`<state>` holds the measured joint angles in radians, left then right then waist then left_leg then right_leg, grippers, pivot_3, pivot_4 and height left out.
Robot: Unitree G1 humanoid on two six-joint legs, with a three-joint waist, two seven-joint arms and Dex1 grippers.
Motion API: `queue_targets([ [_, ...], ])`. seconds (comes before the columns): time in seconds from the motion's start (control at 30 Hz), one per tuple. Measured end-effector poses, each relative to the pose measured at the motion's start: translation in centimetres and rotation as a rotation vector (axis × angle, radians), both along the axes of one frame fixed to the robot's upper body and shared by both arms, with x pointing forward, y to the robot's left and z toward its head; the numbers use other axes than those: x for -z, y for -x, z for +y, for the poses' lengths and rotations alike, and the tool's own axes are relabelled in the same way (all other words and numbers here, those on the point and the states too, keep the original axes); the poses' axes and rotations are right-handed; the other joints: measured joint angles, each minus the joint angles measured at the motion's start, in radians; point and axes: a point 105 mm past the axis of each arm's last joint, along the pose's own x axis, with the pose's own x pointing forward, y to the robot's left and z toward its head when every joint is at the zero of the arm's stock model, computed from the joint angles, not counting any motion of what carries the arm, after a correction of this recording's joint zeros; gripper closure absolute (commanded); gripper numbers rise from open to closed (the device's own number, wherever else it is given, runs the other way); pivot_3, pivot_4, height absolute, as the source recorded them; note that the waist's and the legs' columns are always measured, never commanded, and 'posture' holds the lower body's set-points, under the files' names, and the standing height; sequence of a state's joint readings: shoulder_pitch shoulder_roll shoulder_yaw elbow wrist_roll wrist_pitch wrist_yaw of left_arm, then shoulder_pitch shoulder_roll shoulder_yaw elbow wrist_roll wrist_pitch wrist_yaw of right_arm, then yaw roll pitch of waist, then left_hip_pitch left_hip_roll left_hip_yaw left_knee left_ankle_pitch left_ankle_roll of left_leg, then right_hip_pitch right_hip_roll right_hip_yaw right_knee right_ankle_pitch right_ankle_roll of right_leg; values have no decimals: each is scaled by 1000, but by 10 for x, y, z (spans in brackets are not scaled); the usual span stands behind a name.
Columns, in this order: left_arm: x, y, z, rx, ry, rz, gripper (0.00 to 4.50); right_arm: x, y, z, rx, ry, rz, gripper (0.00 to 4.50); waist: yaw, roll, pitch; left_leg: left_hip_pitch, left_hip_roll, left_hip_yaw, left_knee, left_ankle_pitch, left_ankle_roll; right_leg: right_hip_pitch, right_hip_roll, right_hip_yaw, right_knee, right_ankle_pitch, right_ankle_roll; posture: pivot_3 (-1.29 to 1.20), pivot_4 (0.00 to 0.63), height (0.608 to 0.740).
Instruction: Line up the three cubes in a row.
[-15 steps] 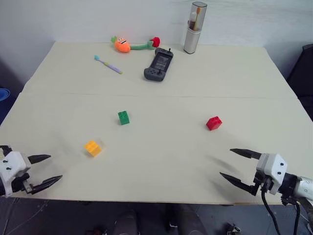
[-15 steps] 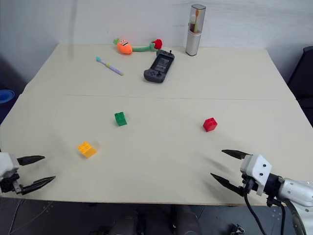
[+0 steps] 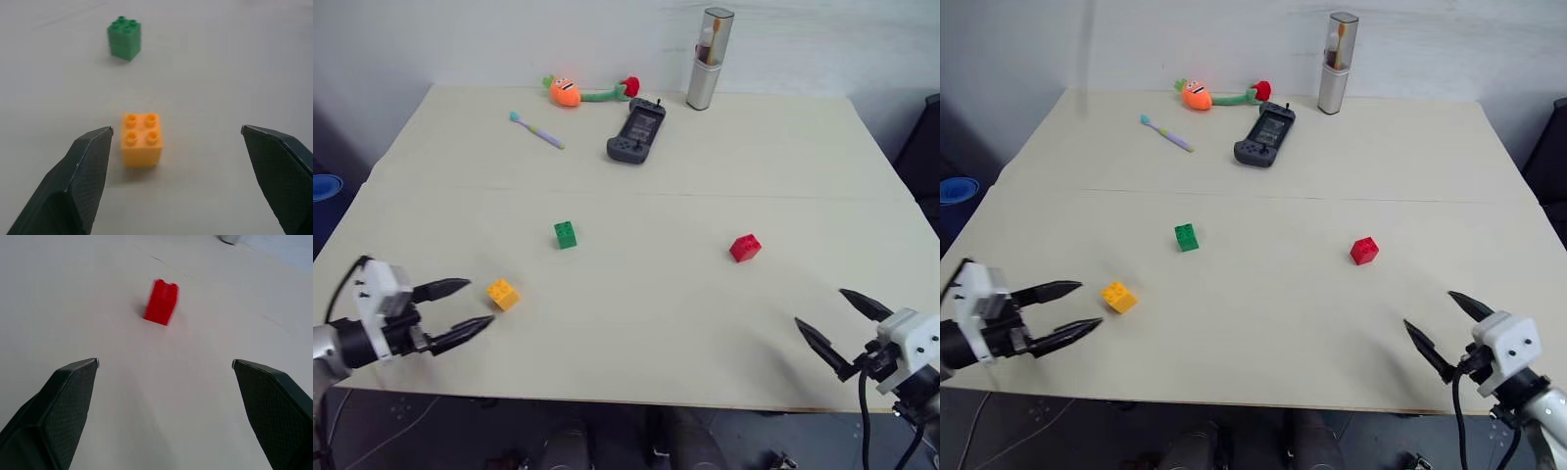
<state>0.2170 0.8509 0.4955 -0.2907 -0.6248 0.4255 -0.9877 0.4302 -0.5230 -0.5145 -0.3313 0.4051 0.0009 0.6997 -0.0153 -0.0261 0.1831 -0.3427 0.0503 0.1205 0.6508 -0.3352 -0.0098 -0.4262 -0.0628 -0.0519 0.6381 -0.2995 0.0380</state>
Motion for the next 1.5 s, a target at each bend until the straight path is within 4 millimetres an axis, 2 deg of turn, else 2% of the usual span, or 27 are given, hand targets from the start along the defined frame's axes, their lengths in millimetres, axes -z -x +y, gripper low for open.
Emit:
queue_targets([
  [0.1,8,-3,-23,81,8,-15,116,7,-1,0,68,-42,11,0,-16,0,0,4,0,1,-1,0,0,2,1,2,2,0,-1,0,150,740],
  [0.17,9,-6,-36,141,-18,-43,116,4,-15,14,42,-68,5,0,-27,0,0,6,0,3,-1,1,0,2,2,4,4,0,-1,0,150,740],
  [0.3,9,-9,-55,232,-30,-67,116,-32,-60,42,-20,-102,-68,0,-38,1,0,5,0,2,-2,3,-2,-1,3,4,7,-1,-2,0,150,740],
  [0.4,12,-12,-66,260,-25,-65,116,-48,-85,55,-39,-98,-53,0,-33,1,0,3,0,1,-2,4,-5,-2,3,3,6,-1,-3,0,150,740],
  [0.5,13,-15,-77,297,-19,-70,116,-44,-108,69,-52,-105,3,0,-26,0,0,2,0,1,-1,4,-5,-2,3,3,6,-1,-3,0,150,740],
  [0.57,12,-16,-81,313,-19,-76,116,-38,-121,69,-24,-116,36,0,-20,0,0,1,-1,1,-1,5,-4,-2,2,3,6,-1,-2,0,150,740],
  [0.73,11,-19,-85,304,-17,-85,116,-28,-153,81,-27,-127,104,0,-19,1,0,0,0,2,0,5,-4,-3,2,2,6,-1,-2,0,150,740],
  [0.77,12,-19,-85,301,-18,-86,44,-24,-156,81,-21,-126,122,189,-18,1,0,0,0,1,0,5,-4,-3,2,2,6,-1,-2,0,150,740],
  [0.83,12,-20,-85,291,-16,-90,0,-11,-158,79,-10,-129,172,612,-16,1,0,0,0,1,0,5,-4,-3,2,2,6,-1,-2,0,150,740],
  [0.9,13,-20,-85,279,-13,-91,0,-3,-158,79,-18,-144,206,1264,-15,1,0,-1,-1,1,1,5,-3,-3,2,2,5,-1,-1,0,150,740],
  [1.07,10,-19,-88,275,-17,-111,0,-5,-157,85,-96,-154,218,3018,-15,1,0,-1,-1,1,2,5,-3,-3,2,2,6,0,-1,0,150,740],
  [1.1,10,-19,-88,272,-17,-110,0,-8,-156,86,-120,-154,212,2989,-16,1,0,-1,0,1,1,5,-3,-3,2,2,6,0,-1,0,150,740],
  [1.17,10,-19,-87,264,-17,-110,0,-25,-146,99,-303,-158,145,2989,-17,1,0,-1,0,1,1,4,-1,-3,3,2,5,0,-1,0,150,740],
  [1.23,10,-19,-87,262,-17,-111,0,-47,-121,122,-608,-82,68,2989,-17,2,1,-1,0,1,0,3,1,-3,3,1,5,0,-1,0,150,740],
  [1.27,11,-19,-87,262,-17,-110,0,-51,-112,129,-707,-22,65,2989,-16,2,1,0,0,1,0,3,1,-3,3,1,5,0,-1,0,150,740],
  [1.3,12,-18,-86,265,-17,-107,0,-48,-99,136,-853,93,112,2989,-16,2,1,0,0,1,1,2,2,-2,3,0,4,0,-1,0,150,740],
  [1.37,13,-17,-85,266,-18,-102,0,-35,-90,137,-964,180,189,2989,-14,0,0,0,0,0,2,2,2,-1,2,0,4,0,-1,0,150,740],
  [1.43,13,-17,-85,270,-21,-102,0,-20,-87,139,-1038,202,257,2989,-14,0,0,0,0,0,2,2,2,-1,2,0,5,0,-1,0,150,740],
  [1.5,12,-18,-85,270,-26,-113,0,-11,-94,139,-1064,218,277,2989,-15,0,0,0,0,1,3,3,2,-2,2,0,6,0,-1,0,150,740],
])
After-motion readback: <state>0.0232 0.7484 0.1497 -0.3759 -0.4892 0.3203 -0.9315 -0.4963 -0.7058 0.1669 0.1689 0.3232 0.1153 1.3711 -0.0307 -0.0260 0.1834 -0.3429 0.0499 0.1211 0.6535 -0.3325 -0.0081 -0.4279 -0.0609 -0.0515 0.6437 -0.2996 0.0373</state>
